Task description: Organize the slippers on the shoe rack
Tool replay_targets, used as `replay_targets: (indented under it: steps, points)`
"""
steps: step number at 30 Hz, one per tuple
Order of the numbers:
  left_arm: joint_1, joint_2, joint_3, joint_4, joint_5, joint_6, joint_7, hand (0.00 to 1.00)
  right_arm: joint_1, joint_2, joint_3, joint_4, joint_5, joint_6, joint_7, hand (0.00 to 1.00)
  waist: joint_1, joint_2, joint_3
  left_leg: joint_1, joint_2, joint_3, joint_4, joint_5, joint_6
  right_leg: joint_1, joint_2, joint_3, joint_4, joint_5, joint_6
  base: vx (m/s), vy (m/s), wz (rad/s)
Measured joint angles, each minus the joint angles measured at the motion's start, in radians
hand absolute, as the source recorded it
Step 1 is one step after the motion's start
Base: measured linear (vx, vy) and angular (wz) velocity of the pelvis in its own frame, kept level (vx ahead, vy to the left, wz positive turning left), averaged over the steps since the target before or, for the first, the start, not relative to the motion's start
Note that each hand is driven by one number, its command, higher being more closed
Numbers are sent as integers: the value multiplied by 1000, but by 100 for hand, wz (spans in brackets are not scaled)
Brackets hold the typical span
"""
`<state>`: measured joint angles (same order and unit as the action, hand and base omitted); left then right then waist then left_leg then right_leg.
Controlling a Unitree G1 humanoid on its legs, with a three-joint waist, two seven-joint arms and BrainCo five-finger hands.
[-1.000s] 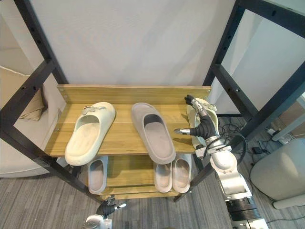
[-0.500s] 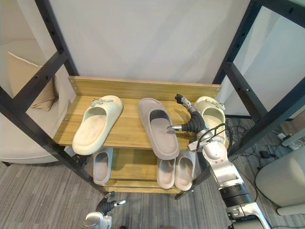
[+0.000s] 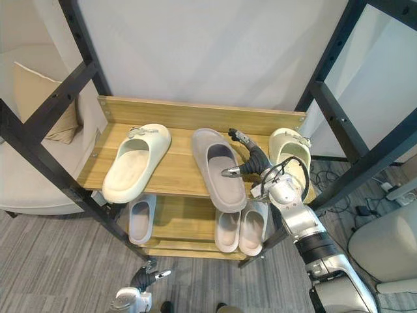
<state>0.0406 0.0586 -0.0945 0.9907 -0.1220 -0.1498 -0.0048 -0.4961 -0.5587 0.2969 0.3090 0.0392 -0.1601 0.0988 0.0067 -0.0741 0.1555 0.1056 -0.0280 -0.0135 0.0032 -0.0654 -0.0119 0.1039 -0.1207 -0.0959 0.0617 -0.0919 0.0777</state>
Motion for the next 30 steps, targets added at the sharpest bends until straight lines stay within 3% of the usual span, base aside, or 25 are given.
replay_targets:
  steps: [20,25,30]
  points:
    - [-10,8,0,-2,-19,0,0,0,-83,-36,22,26,48,-1,9,100,6,-21,18,1,1,0,-3,0,0,2,1,1,-7,0,0,1,-1,0]
    - [-11,8,1,-2,-18,-1,0,0,-26,-33,16,-54,48,-6,-8,100,6,-21,18,1,1,0,-3,0,0,2,0,1,-7,0,0,0,0,0]
    - [-12,6,11,0,-18,1,0,0,67,32,-96,-185,41,-24,-72,100,3,-20,18,1,3,3,-2,0,0,2,-1,5,-7,2,1,0,0,0]
